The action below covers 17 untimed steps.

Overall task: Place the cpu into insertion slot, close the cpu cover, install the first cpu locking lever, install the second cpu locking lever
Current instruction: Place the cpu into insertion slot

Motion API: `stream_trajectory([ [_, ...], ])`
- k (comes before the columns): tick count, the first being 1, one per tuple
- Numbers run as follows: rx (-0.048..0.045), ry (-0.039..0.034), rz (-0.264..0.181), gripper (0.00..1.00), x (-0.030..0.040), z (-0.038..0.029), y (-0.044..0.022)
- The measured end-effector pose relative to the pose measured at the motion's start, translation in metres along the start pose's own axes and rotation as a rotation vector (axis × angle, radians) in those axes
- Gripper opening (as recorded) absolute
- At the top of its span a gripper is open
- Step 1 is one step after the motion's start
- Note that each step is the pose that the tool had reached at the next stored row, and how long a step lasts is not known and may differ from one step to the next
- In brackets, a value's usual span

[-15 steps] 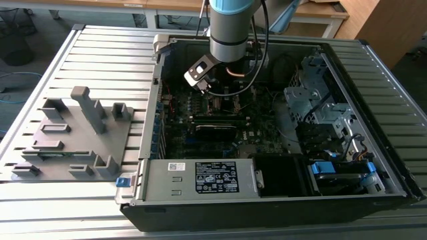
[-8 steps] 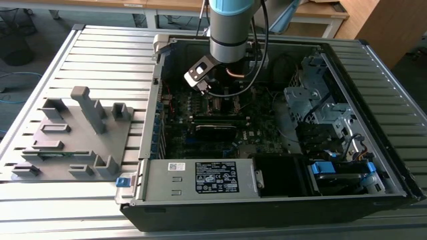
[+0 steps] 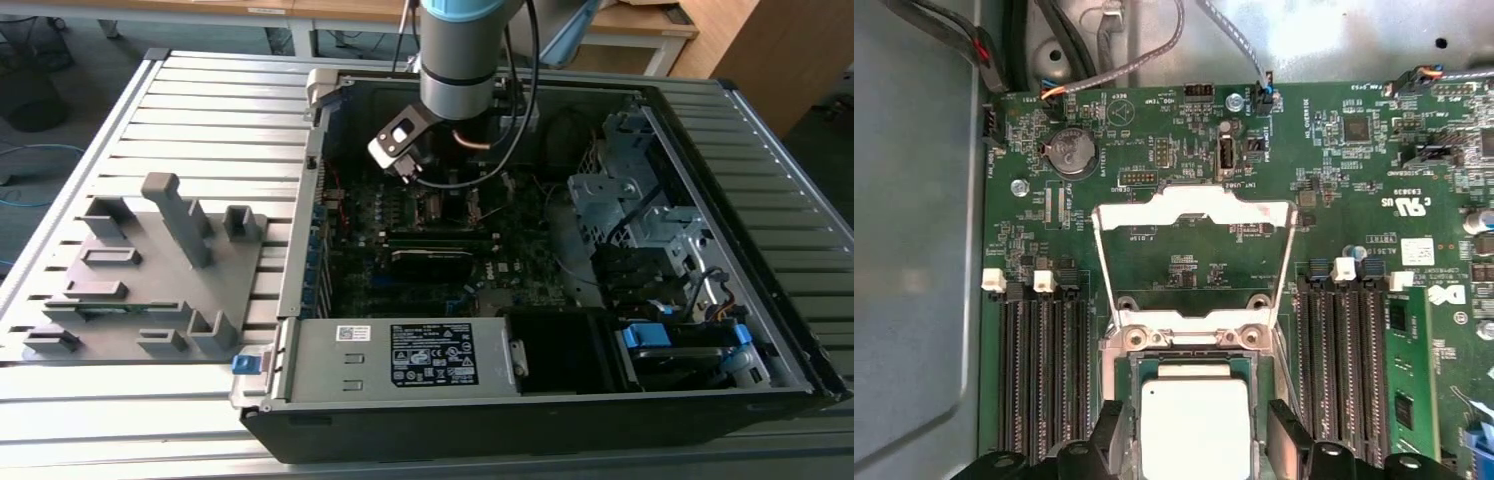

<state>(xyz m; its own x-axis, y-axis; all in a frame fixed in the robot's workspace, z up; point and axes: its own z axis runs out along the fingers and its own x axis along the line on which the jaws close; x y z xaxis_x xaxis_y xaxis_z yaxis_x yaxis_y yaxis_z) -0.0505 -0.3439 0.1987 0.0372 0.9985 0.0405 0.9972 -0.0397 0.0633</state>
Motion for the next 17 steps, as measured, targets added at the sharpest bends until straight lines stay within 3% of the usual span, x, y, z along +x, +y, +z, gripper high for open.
stream_trajectory([
  [4, 0.0001, -0.0001, 0.0, 0.67, 0.0003, -0.0081, 0.0005],
  [12, 0.0, -0.0001, 0.0, 0.67, 0.0004, -0.009, 0.0006],
  [15, 0.0, 0.0, 0.0, 0.59, 0.0004, -0.0091, 0.0006],
  [17, 0.0, 0.0, 0.0, 0.47, 0.0004, -0.0091, 0.0006],
])
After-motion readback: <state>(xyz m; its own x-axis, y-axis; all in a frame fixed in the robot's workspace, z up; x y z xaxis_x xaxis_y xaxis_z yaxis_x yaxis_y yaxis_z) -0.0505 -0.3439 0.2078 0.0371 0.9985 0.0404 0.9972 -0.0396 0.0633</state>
